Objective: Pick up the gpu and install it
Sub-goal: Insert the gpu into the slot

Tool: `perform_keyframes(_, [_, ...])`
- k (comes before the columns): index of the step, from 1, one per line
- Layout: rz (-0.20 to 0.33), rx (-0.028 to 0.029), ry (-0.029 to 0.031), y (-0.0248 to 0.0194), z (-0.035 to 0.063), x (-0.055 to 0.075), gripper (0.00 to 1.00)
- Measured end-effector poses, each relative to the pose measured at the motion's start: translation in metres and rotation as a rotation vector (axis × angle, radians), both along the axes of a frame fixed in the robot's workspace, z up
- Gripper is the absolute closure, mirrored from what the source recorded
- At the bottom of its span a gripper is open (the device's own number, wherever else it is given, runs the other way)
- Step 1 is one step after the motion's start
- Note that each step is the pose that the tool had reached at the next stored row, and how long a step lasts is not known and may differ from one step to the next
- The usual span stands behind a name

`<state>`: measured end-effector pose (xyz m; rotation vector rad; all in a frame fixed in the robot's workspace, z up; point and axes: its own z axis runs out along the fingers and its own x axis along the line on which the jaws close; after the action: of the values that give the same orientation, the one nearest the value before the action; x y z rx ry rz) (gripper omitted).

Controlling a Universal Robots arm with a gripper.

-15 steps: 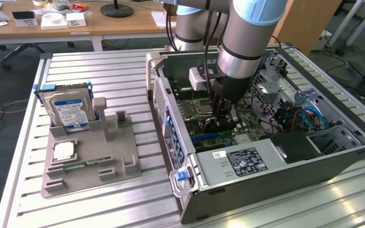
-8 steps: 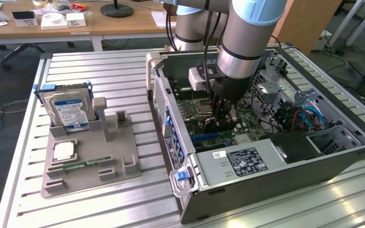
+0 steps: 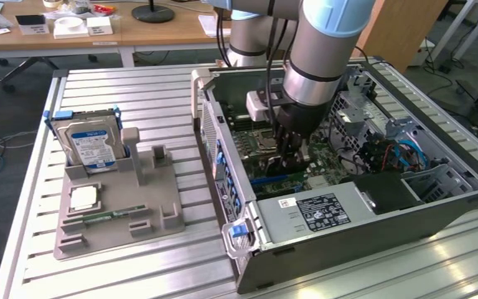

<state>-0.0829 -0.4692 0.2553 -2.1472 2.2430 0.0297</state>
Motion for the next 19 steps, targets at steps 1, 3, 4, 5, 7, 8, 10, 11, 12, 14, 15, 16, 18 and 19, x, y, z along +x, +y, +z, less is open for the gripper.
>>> perform_keyframes(1, [0.0, 0.0001, 0.0, 0.0, -0.0009, 0.0, 0.73])
perform_keyframes(3, [0.0, 0.0001, 0.0, 0.0, -0.0025, 0.0, 0.73])
perform_keyframes(4, [0.0, -0.0001, 0.0001, 0.0, -0.0029, 0.0, 0.73])
perform_keyframes(5, [0.0, 0.0001, 0.0, 0.0, -0.0036, 0.0, 0.73])
perform_keyframes(7, [0.0, -0.0002, 0.0001, 0.0, -0.0045, -0.0001, 0.73])
perform_keyframes(8, [0.0, -0.0002, 0.0001, 0.0, -0.0049, -0.0001, 0.73])
perform_keyframes(10, [0.0, -0.0001, 0.0, 0.0003, -0.0056, -0.0007, 0.73])
perform_keyframes(11, [0.0, -0.0003, 0.0002, 0.0003, -0.0057, -0.0008, 0.73])
perform_keyframes(12, [0.0, -0.0002, 0.0001, 0.0004, -0.0059, -0.0008, 0.73])
perform_keyframes(14, [0.0, 0.0002, -0.0001, 0.0005, -0.007, -0.0009, 0.73])
perform_keyframes(15, [0.0, -0.0001, 0.0001, 0.0005, -0.0079, -0.0009, 0.73])
perform_keyframes(16, [0.0, 0.0001, 0.0003, 0.0005, -0.009, -0.0011, 0.73])
perform_keyframes(18, [0.0, -0.0001, 0.0001, 0.0005, -0.0093, -0.0011, 0.73])
perform_keyframes(19, [0.0, -0.0001, 0.0001, 0.0005, -0.0093, -0.0011, 0.73])
